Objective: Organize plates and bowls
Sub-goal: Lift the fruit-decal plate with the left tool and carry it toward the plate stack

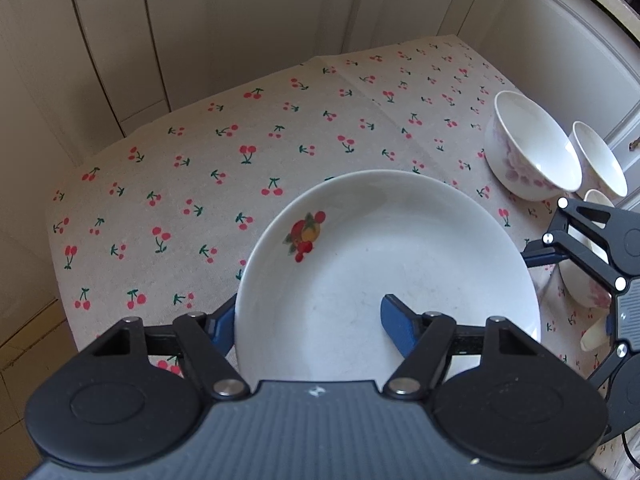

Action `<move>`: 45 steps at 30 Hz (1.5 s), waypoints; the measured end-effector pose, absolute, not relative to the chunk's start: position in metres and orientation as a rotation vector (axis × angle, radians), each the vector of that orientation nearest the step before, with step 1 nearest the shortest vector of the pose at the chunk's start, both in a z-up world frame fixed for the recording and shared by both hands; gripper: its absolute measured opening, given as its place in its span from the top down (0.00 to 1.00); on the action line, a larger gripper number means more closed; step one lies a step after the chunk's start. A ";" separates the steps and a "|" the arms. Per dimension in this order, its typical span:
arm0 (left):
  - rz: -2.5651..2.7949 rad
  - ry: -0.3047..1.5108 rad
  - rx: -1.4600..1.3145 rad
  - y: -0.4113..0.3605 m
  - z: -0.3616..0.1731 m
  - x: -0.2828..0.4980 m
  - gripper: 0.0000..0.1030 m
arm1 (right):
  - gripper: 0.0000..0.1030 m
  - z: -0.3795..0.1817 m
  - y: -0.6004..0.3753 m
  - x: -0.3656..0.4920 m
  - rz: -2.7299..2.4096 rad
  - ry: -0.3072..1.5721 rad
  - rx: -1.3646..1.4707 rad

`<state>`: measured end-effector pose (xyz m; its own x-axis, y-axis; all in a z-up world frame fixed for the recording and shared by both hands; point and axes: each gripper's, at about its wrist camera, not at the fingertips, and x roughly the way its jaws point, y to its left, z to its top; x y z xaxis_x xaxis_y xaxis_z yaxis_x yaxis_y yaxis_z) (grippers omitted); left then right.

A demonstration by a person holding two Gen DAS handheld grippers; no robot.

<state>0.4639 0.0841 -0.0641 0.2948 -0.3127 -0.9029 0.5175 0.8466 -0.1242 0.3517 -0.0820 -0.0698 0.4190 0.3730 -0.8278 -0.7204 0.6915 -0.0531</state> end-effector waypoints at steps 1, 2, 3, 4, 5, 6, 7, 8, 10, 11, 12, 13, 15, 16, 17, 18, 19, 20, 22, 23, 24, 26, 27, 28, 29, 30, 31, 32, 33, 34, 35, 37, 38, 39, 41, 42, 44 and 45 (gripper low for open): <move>-0.557 1.145 0.204 0.084 -0.064 0.464 0.31 | 0.09 -0.070 -0.082 0.352 0.709 0.897 -0.438; -0.557 1.143 0.204 0.084 -0.064 0.463 0.31 | 0.09 -0.069 -0.083 0.351 0.705 0.893 -0.438; -0.557 1.142 0.206 0.084 -0.064 0.462 0.31 | 0.09 -0.069 -0.083 0.351 0.701 0.892 -0.440; -0.558 1.142 0.210 0.084 -0.064 0.461 0.31 | 0.09 -0.068 -0.082 0.351 0.697 0.893 -0.442; -0.560 1.143 0.212 0.084 -0.065 0.461 0.31 | 0.09 -0.068 -0.082 0.350 0.697 0.892 -0.441; -0.561 1.144 0.214 0.084 -0.066 0.461 0.31 | 0.09 -0.068 -0.082 0.351 0.701 0.894 -0.438; -0.564 1.140 0.217 0.084 -0.067 0.460 0.31 | 0.09 -0.068 -0.082 0.351 0.705 0.896 -0.435; -0.567 1.138 0.217 0.084 -0.067 0.460 0.31 | 0.09 -0.067 -0.083 0.351 0.707 0.898 -0.429; -0.573 1.138 0.212 0.085 -0.067 0.460 0.31 | 0.09 -0.068 -0.083 0.352 0.712 0.910 -0.406; -0.576 1.137 0.213 0.085 -0.067 0.461 0.31 | 0.09 -0.068 -0.084 0.353 0.714 0.914 -0.393; -0.577 1.134 0.213 0.085 -0.068 0.461 0.31 | 0.09 -0.068 -0.083 0.352 0.713 0.918 -0.383; -0.576 1.131 0.215 0.085 -0.068 0.462 0.31 | 0.09 -0.069 -0.083 0.352 0.708 0.920 -0.377; -0.575 1.120 0.223 0.084 -0.068 0.463 0.31 | 0.09 -0.070 -0.082 0.350 0.688 0.919 -0.372; -0.576 1.113 0.224 0.083 -0.068 0.465 0.31 | 0.08 -0.070 -0.082 0.349 0.678 0.918 -0.371; -0.577 1.105 0.227 0.082 -0.069 0.466 0.30 | 0.08 -0.070 -0.082 0.348 0.671 0.915 -0.368; -0.580 1.100 0.228 0.081 -0.069 0.467 0.30 | 0.08 -0.070 -0.082 0.347 0.667 0.914 -0.365; -0.584 1.094 0.231 0.080 -0.069 0.469 0.29 | 0.07 -0.070 -0.082 0.347 0.660 0.914 -0.362; -0.588 1.090 0.234 0.079 -0.069 0.470 0.29 | 0.07 -0.071 -0.082 0.347 0.655 0.913 -0.364; -0.598 1.084 0.242 0.076 -0.069 0.474 0.29 | 0.06 -0.071 -0.082 0.346 0.643 0.902 -0.382; -0.609 1.084 0.249 0.074 -0.070 0.476 0.29 | 0.06 -0.071 -0.082 0.346 0.639 0.898 -0.390; -0.620 1.087 0.261 0.073 -0.070 0.478 0.29 | 0.06 -0.070 -0.082 0.344 0.641 0.890 -0.399; -0.640 1.095 0.280 0.071 -0.070 0.480 0.29 | 0.06 -0.070 -0.080 0.342 0.648 0.870 -0.427; -0.645 1.099 0.281 0.071 -0.070 0.480 0.30 | 0.06 -0.070 -0.079 0.343 0.648 0.864 -0.436; -0.651 1.102 0.283 0.072 -0.070 0.481 0.30 | 0.06 -0.070 -0.079 0.343 0.648 0.862 -0.440; -0.657 1.105 0.288 0.072 -0.070 0.481 0.30 | 0.06 -0.071 -0.079 0.344 0.652 0.864 -0.438; -0.660 1.107 0.292 0.071 -0.070 0.482 0.30 | 0.06 -0.071 -0.079 0.346 0.656 0.867 -0.430; -0.661 1.108 0.296 0.070 -0.070 0.482 0.30 | 0.06 -0.072 -0.080 0.346 0.659 0.868 -0.426; -0.663 1.108 0.301 0.069 -0.070 0.483 0.30 | 0.06 -0.072 -0.080 0.347 0.660 0.868 -0.423; -0.662 1.107 0.299 0.069 -0.070 0.483 0.30 | 0.06 -0.072 -0.080 0.346 0.660 0.866 -0.422; -0.664 1.104 0.295 0.070 -0.070 0.482 0.30 | 0.06 -0.072 -0.081 0.346 0.661 0.864 -0.423; -0.665 1.102 0.294 0.070 -0.070 0.481 0.30 | 0.06 -0.072 -0.081 0.346 0.661 0.861 -0.424; -0.667 1.100 0.285 0.071 -0.069 0.480 0.30 | 0.06 -0.070 -0.082 0.346 0.657 0.852 -0.422; -0.667 1.098 0.285 0.071 -0.069 0.479 0.30 | 0.06 -0.069 -0.083 0.346 0.655 0.853 -0.419; -0.666 1.100 0.287 0.072 -0.068 0.478 0.30 | 0.06 -0.068 -0.083 0.347 0.657 0.857 -0.418; -0.663 1.098 0.290 0.072 -0.069 0.477 0.31 | 0.06 -0.069 -0.082 0.346 0.657 0.859 -0.430; -0.663 1.097 0.290 0.072 -0.069 0.476 0.31 | 0.06 -0.070 -0.082 0.346 0.652 0.856 -0.438; -0.663 1.095 0.289 0.072 -0.070 0.475 0.31 | 0.06 -0.070 -0.082 0.345 0.649 0.852 -0.443; -0.664 1.095 0.288 0.073 -0.069 0.475 0.31 | 0.06 -0.070 -0.082 0.344 0.649 0.853 -0.441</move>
<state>0.4749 0.0725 -0.0690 0.2913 -0.3523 -0.8894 0.6252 0.7738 -0.1018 0.3441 -0.0820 -0.0698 0.4870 0.3455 -0.8022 -0.6815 0.7247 -0.1016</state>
